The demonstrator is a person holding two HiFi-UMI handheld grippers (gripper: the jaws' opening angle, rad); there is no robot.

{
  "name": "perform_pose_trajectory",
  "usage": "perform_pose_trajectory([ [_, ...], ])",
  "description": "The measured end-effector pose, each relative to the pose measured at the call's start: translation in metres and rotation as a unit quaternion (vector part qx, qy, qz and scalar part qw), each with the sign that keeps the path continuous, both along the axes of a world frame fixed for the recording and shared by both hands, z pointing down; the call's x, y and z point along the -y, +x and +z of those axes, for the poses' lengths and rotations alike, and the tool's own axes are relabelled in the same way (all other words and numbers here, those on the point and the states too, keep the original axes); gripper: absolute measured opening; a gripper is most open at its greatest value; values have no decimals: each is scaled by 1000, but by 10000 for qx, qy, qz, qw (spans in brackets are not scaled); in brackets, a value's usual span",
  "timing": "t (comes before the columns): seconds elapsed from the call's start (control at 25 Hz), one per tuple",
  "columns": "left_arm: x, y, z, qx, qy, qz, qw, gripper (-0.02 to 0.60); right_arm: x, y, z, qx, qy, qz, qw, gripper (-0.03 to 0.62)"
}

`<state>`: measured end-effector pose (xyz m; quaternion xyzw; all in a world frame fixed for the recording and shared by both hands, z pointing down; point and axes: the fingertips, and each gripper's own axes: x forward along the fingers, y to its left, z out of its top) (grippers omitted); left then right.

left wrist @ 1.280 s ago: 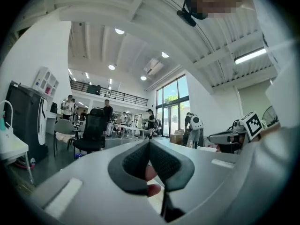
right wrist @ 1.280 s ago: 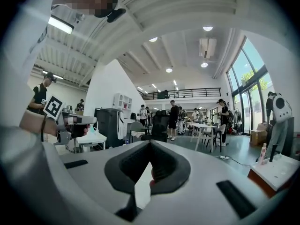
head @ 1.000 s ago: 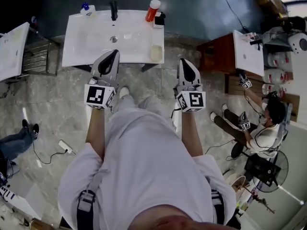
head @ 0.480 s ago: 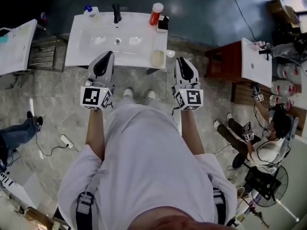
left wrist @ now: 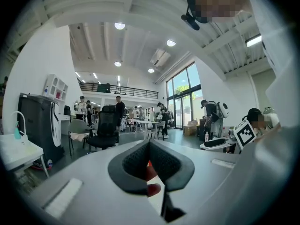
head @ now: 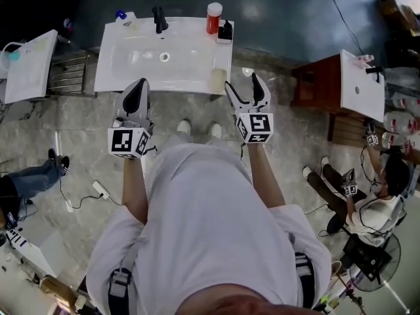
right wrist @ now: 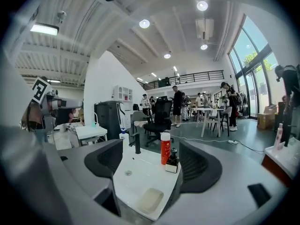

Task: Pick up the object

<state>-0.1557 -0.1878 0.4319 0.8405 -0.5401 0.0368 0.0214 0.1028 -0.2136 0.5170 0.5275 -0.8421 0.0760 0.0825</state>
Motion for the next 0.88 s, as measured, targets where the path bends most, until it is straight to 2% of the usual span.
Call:
perform_pose_trajectory([
  [0.4,-15,-41,6,225,-197,-544,9981,-2,30,-11,71,-193,-740,78,9970,584],
  [0.88,-37,-89,16,467,-491,-1005,9926,-2,49,-35,155,-372,-1561,132,9869,592],
])
